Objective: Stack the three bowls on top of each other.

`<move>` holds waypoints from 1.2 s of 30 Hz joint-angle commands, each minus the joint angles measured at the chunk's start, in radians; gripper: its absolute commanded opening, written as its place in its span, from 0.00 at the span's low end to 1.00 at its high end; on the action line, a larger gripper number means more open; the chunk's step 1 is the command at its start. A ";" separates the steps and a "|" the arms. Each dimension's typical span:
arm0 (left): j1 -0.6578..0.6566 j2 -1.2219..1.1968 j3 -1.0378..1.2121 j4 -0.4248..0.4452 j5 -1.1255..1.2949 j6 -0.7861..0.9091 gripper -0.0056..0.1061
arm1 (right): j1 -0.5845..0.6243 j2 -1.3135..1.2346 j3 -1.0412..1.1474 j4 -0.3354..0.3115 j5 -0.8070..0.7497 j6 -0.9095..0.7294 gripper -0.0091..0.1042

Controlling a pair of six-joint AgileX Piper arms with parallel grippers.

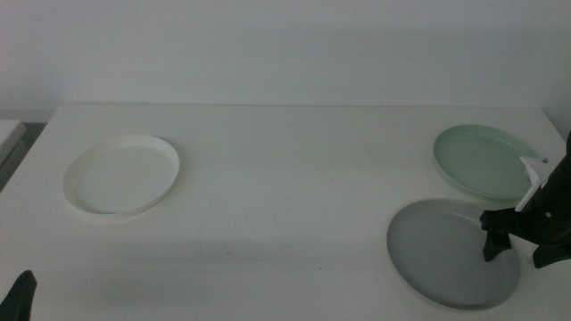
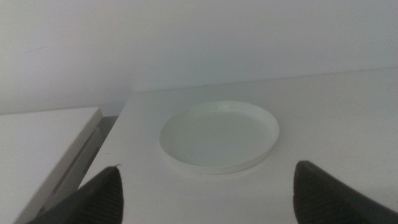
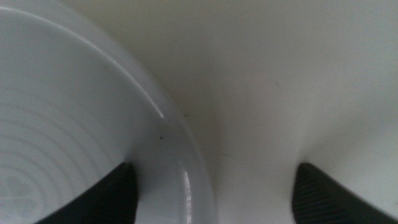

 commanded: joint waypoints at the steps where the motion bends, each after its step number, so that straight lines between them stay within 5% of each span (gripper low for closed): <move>1: -0.008 -0.004 0.001 -0.004 -0.015 -0.001 0.89 | -0.007 0.015 -0.006 -0.006 -0.013 0.002 0.62; 36: -0.008 -0.004 0.001 -0.004 -0.015 -0.001 0.89 | -0.007 0.034 -0.006 -0.009 -0.006 0.000 0.12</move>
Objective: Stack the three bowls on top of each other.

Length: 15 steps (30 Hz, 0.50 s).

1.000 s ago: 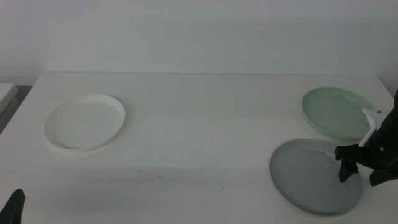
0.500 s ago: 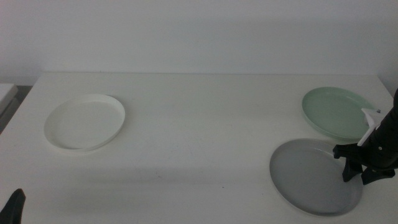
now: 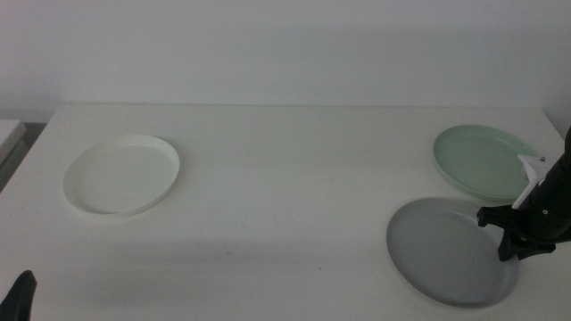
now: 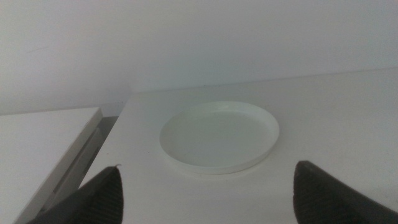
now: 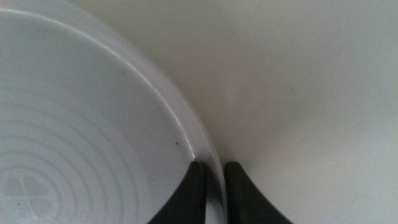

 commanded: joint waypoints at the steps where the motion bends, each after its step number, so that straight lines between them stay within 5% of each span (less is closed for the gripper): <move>1: -0.008 -0.004 0.001 -0.004 -0.015 -0.001 0.89 | -0.005 0.014 0.005 -0.032 -0.005 0.002 0.11; 11: -0.008 -0.004 0.001 -0.004 -0.015 -0.001 0.89 | -0.004 -0.038 0.002 -0.029 0.037 -0.005 0.06; 15: -0.008 -0.004 0.001 -0.004 -0.015 -0.001 0.89 | -0.004 -0.108 -0.033 0.037 0.127 -0.051 0.06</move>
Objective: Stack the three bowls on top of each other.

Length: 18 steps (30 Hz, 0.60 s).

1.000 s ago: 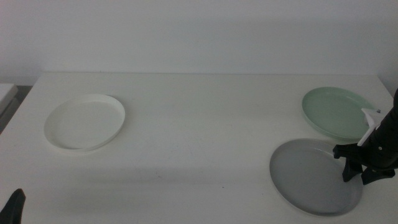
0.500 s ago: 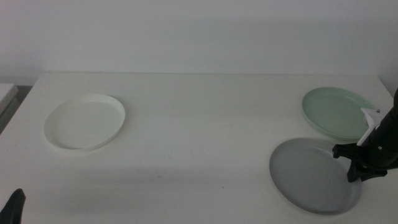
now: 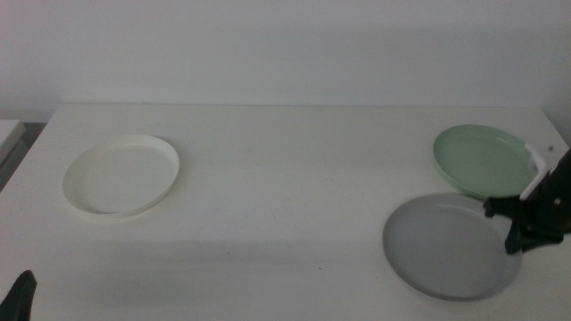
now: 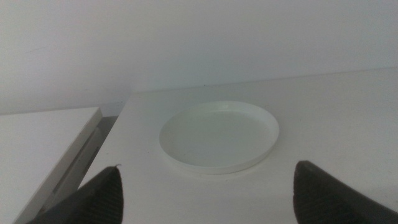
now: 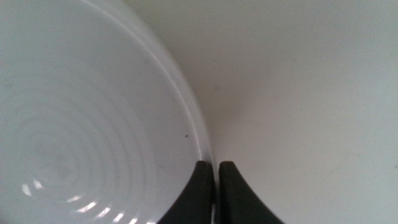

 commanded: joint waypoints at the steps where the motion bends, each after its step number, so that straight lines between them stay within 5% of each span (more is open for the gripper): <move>1: -0.008 -0.004 0.001 -0.004 -0.015 -0.001 0.89 | -0.004 -0.047 -0.033 0.037 0.065 -0.050 0.06; 6: -0.008 -0.004 0.001 -0.004 -0.015 -0.001 0.89 | 0.023 -0.066 -0.179 0.195 0.165 -0.142 0.06; 18: -0.008 -0.004 0.001 -0.004 -0.015 -0.001 0.89 | 0.262 0.182 -0.594 0.216 0.220 -0.070 0.06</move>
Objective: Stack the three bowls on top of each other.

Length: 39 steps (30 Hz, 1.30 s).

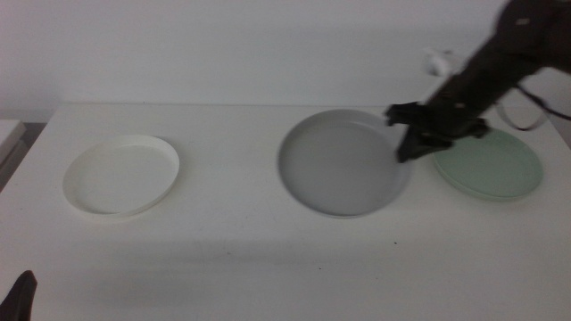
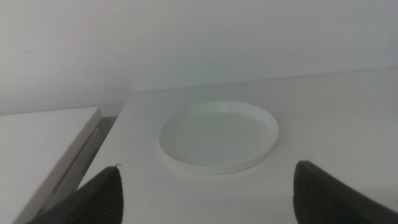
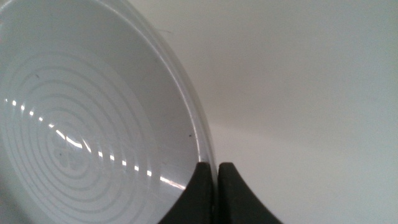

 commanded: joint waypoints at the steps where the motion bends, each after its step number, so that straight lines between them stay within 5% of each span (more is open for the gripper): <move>1: -0.006 -0.004 0.001 -0.004 -0.015 -0.001 0.89 | 0.036 0.072 -0.084 0.005 0.027 0.015 0.06; 8: -0.006 -0.004 0.001 -0.004 -0.015 -0.001 0.89 | 0.111 0.235 -0.236 0.032 0.040 0.035 0.06; 33: -0.006 -0.004 0.001 -0.004 -0.015 -0.001 0.89 | 0.119 0.374 -0.239 0.045 0.077 0.058 0.06; 36: -0.006 -0.004 0.001 -0.004 -0.015 -0.001 0.89 | 0.119 0.372 -0.239 0.041 0.082 0.058 0.12; 39: -0.006 -0.004 0.001 -0.004 -0.015 -0.001 0.89 | 0.119 0.372 -0.239 0.041 0.082 0.058 0.33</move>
